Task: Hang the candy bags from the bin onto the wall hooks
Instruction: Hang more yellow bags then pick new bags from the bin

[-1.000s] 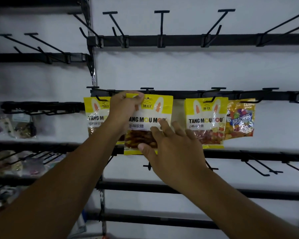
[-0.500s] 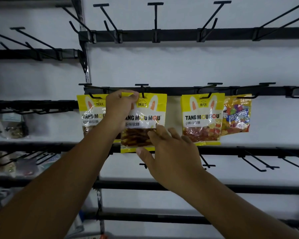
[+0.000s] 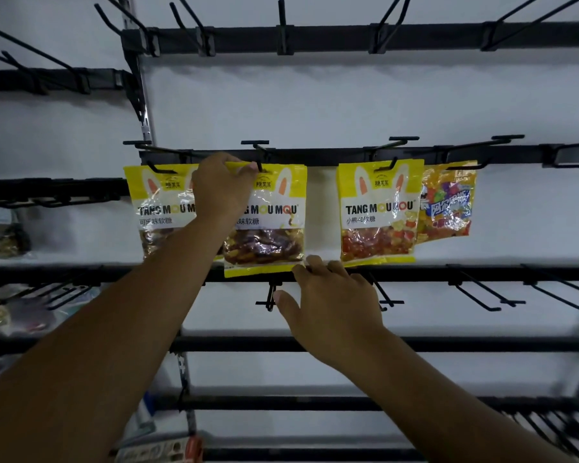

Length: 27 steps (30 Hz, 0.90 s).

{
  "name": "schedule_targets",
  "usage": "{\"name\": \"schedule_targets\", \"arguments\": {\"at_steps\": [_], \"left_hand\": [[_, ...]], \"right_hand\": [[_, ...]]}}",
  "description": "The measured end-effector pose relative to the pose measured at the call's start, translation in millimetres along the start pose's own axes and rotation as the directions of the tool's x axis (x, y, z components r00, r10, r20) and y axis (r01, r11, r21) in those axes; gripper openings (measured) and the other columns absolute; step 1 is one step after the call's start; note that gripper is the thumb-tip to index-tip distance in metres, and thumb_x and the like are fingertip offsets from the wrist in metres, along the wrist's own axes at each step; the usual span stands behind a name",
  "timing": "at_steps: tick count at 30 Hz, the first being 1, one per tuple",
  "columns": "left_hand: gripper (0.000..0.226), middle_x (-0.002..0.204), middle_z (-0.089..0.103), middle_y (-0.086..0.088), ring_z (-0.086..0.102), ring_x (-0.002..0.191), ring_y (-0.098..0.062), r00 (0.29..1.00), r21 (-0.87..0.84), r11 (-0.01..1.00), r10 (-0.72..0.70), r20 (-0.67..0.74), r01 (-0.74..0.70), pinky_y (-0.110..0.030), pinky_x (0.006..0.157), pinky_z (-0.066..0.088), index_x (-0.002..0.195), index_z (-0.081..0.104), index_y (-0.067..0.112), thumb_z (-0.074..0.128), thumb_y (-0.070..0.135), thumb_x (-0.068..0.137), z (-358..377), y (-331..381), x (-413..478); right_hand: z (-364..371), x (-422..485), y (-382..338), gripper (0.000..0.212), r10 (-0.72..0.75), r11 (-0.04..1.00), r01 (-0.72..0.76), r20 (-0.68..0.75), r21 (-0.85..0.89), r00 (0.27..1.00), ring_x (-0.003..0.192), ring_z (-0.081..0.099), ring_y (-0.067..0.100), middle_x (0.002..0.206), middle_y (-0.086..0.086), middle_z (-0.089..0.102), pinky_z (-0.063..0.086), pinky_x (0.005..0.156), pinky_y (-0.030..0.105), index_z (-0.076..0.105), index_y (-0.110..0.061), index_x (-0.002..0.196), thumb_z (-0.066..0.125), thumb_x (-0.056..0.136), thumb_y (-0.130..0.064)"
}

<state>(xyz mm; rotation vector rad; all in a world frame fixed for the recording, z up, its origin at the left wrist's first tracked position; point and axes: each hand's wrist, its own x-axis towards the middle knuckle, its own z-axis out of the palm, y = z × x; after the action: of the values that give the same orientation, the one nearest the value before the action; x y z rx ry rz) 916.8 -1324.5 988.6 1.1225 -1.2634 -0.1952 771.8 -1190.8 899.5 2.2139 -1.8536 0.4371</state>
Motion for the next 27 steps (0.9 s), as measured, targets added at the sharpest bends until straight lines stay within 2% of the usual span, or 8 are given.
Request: {"name": "schedule_targets", "arguments": {"at_steps": [6,9,12,15,17,21,23,27], "left_hand": [[0.024,0.083,0.071,-0.005,0.069,0.072,-0.022,0.999,0.065,0.997,0.038,-0.003,-0.038,-0.041,0.067,0.06,0.09,0.068,0.018,0.07,0.04,0.081,-2,-1,-2],[0.031,0.096,0.067,-0.006,0.067,0.078,-0.021,0.999,0.058,0.997,0.042,-0.007,-0.041,-0.039,0.071,0.058,0.107,0.061,0.022,0.071,0.037,0.082,-8,-2,-10],[0.042,0.1,0.064,-0.005,0.064,0.085,-0.023,0.997,0.098,0.992,0.078,0.003,-0.078,-0.04,0.072,0.056,0.124,0.054,0.021,0.069,0.03,0.086,-15,-5,-22],[0.048,0.105,0.059,-0.002,0.058,0.087,-0.019,0.993,0.138,0.983,0.115,0.02,-0.117,-0.03,0.063,0.046,0.133,0.048,0.021,0.067,0.023,0.088,-23,-9,-37],[0.051,0.111,0.054,0.0,0.052,0.091,-0.014,0.991,0.184,0.974,0.128,0.039,-0.133,-0.024,0.067,0.038,0.136,0.047,0.02,0.065,0.014,0.088,-28,-12,-49],[0.042,0.125,0.053,0.0,0.052,0.097,-0.012,0.978,0.289,0.938,0.155,0.137,-0.19,-0.027,0.079,0.04,0.133,0.052,0.021,0.059,0.014,0.092,-39,-21,-82],[0.036,0.129,0.055,-0.001,0.054,0.098,-0.013,0.964,0.379,0.895,0.17,0.203,-0.237,-0.028,0.081,0.042,0.13,0.055,0.022,0.056,0.02,0.094,-43,-26,-102],[0.035,0.129,0.059,0.0,0.055,0.116,-0.025,0.914,0.501,0.778,0.229,0.336,-0.379,-0.038,0.086,0.05,0.129,0.056,0.022,0.055,0.029,0.095,-48,-29,-154]], "right_hand": [[5,-2,7,0.054,0.009,1.0,-0.009,-0.01,0.001,1.0,0.135,0.039,0.027,0.149,0.0,0.039,0.039,0.1,0.041,0.049,-0.02,0.134,0.028,0.1,-0.056],[5,-2,9,0.053,0.017,1.0,-0.017,-0.023,0.006,1.0,0.133,0.042,0.026,0.147,0.0,0.041,0.041,0.097,0.04,0.05,-0.02,0.133,0.029,0.099,-0.056],[6,-2,11,0.053,0.015,1.0,-0.015,-0.014,0.003,1.0,0.132,0.042,0.026,0.144,0.0,0.044,0.041,0.095,0.04,0.05,-0.02,0.131,0.028,0.099,-0.056],[8,-4,13,0.053,0.021,1.0,-0.021,0.001,0.01,1.0,0.131,0.043,0.026,0.141,-0.001,0.046,0.041,0.095,0.041,0.05,-0.021,0.132,0.028,0.099,-0.056],[10,-6,14,0.052,0.022,1.0,-0.022,0.007,0.02,1.0,0.13,0.044,0.026,0.141,-0.001,0.046,0.042,0.096,0.041,0.049,-0.022,0.133,0.029,0.099,-0.056],[15,-10,15,0.05,0.018,0.999,-0.019,0.026,0.038,0.999,0.129,0.042,0.027,0.143,-0.001,0.043,0.04,0.095,0.042,0.047,-0.022,0.134,0.03,0.1,-0.054],[20,-11,16,0.053,0.011,0.999,-0.013,0.047,0.043,0.999,0.135,0.037,0.029,0.149,0.001,0.037,0.038,0.1,0.044,0.042,-0.022,0.14,0.029,0.1,-0.055],[34,-16,20,0.059,-0.001,1.0,-0.001,0.075,0.019,0.997,0.145,0.024,0.03,0.161,0.003,0.022,0.028,0.112,0.047,0.033,-0.022,0.148,0.026,0.1,-0.055]]}}
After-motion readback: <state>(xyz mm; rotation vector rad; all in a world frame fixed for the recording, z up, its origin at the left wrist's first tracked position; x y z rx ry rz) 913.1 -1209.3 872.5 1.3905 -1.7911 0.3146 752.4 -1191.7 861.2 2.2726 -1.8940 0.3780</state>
